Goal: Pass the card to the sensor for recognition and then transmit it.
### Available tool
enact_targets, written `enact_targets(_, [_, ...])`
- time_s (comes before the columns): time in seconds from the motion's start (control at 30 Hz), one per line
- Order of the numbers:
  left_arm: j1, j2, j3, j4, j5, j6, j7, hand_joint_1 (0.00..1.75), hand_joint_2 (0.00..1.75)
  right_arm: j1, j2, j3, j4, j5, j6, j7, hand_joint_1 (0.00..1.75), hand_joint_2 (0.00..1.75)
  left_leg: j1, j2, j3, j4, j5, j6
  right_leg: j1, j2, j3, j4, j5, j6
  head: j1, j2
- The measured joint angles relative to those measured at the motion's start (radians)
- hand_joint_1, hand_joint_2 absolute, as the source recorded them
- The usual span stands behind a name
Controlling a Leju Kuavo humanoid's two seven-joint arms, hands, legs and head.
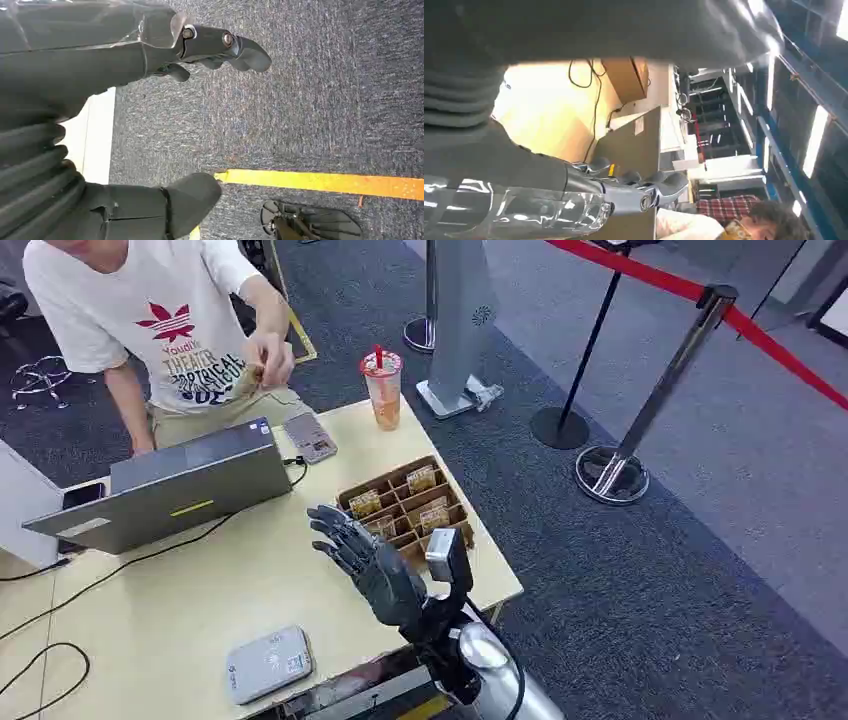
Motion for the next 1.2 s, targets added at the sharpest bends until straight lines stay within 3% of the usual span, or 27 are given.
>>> enact_targets(0.1, [0.0,0.0,0.0,0.0,0.0,0.002,0.006,0.0,1.75,-0.008,-0.002,0.0,0.001,0.065,-0.063,-0.007,0.0,1.75,0.0,0.0,0.0,0.0,0.0,0.0,0.0,0.0,0.0,0.0,0.0,0.0,0.0,0.0])
enact_targets(0.37, [0.0,-0.001,0.0,0.0,0.014,0.013,0.017,0.0,1.75,-0.036,-0.006,0.024,-0.027,0.48,-0.38,-0.067,0.0,1.75,0.0,0.0,0.0,0.0,0.0,0.0,0.0,0.0,0.0,0.0,0.0,0.0,0.0,0.0])
enact_targets(0.47, [0.0,-0.002,0.0,0.0,0.018,0.014,0.016,0.0,1.75,-0.065,-0.005,0.05,-0.034,0.586,-0.467,-0.082,0.0,1.75,0.0,0.0,0.0,0.0,0.0,0.0,0.0,0.0,0.0,0.0,0.0,0.0,0.0,0.0])
enact_targets(0.77, [0.0,-0.001,0.0,0.0,0.018,0.013,0.017,0.0,1.75,-0.187,-0.007,0.147,-0.016,0.753,-0.677,-0.114,0.0,1.75,0.0,0.001,0.0,0.0,0.0,0.0,0.0,0.0,0.0,0.0,0.0,0.0,0.0,0.0])
enact_targets(1.0, [0.0,0.004,0.0,0.0,0.018,0.014,0.017,0.0,1.75,-0.259,-0.013,0.2,0.027,0.796,-0.742,-0.12,0.0,1.75,0.0,0.0,0.0,0.0,0.0,0.0,0.0,0.0,0.0,0.0,0.0,0.0,0.0,0.0])
enact_targets(1.2, [0.0,0.005,0.0,0.0,0.018,0.023,0.02,0.0,1.75,-0.347,-0.018,0.257,0.107,0.932,-0.888,-0.111,0.0,1.75,0.0,0.001,0.0,0.0,0.0,0.0,0.0,0.0,0.0,0.0,0.0,0.0,0.0,0.0])
